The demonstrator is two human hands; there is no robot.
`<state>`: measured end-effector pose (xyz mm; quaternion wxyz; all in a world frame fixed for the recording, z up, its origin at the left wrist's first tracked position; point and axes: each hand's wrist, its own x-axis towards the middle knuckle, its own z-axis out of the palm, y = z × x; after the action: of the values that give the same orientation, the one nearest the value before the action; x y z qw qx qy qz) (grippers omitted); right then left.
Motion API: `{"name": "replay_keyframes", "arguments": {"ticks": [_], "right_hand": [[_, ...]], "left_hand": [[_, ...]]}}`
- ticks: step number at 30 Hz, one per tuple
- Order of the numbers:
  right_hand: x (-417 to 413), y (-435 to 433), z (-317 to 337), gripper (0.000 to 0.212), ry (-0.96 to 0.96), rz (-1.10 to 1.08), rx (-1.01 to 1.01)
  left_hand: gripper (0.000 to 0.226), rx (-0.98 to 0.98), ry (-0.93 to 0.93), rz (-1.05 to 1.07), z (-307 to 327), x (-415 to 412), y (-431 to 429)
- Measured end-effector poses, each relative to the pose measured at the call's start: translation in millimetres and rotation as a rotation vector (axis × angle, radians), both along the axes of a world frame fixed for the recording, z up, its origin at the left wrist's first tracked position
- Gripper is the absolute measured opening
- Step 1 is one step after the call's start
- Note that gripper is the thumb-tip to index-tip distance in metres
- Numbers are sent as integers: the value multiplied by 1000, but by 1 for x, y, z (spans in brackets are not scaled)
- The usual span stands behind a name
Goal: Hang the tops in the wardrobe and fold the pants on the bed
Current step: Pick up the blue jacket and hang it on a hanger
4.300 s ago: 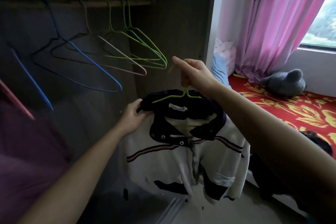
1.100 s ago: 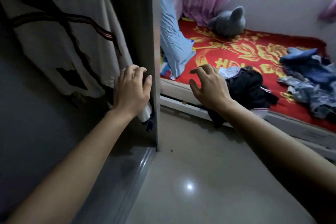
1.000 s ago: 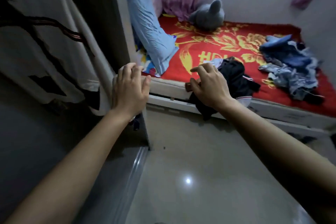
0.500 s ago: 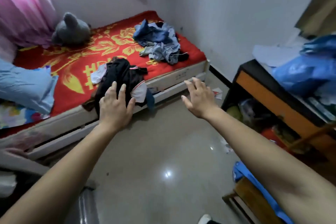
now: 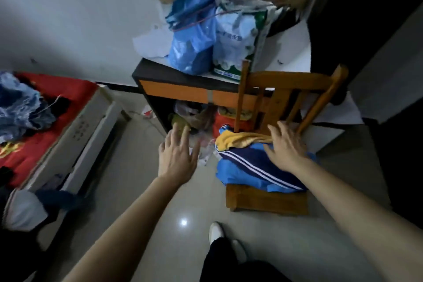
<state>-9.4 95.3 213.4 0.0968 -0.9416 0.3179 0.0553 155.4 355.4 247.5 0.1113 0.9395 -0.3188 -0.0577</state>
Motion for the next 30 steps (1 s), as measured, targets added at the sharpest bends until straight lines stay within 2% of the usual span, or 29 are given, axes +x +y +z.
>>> {"name": "replay_keyframes", "arguments": {"ticks": [5, 11, 17, 23, 25, 27, 30], "right_hand": [[-73, -29, -67, 69, 166, -253, 46], [-104, -35, -154, 68, 274, -371, 145], [-108, -40, -262, 71, 208, -527, 318], [-114, -44, -360, 79, 56, -576, 261], [-114, -48, -385, 64, 50, -569, 219], [-112, -48, -402, 38, 47, -594, 156], [-113, -35, -415, 26, -20, -519, 177]], "left_hand": [[68, 55, 175, -222, -81, -17, -77], [65, 144, 317, -351, -190, -31, -126], [71, 294, 358, -414, -310, -50, -156], [76, 283, 263, -556, -388, -57, -190], [82, 283, 234, -567, -406, -54, -200], [86, 299, 232, -559, -421, -51, -208], [73, 269, 176, -528, -434, -44, -213]]}}
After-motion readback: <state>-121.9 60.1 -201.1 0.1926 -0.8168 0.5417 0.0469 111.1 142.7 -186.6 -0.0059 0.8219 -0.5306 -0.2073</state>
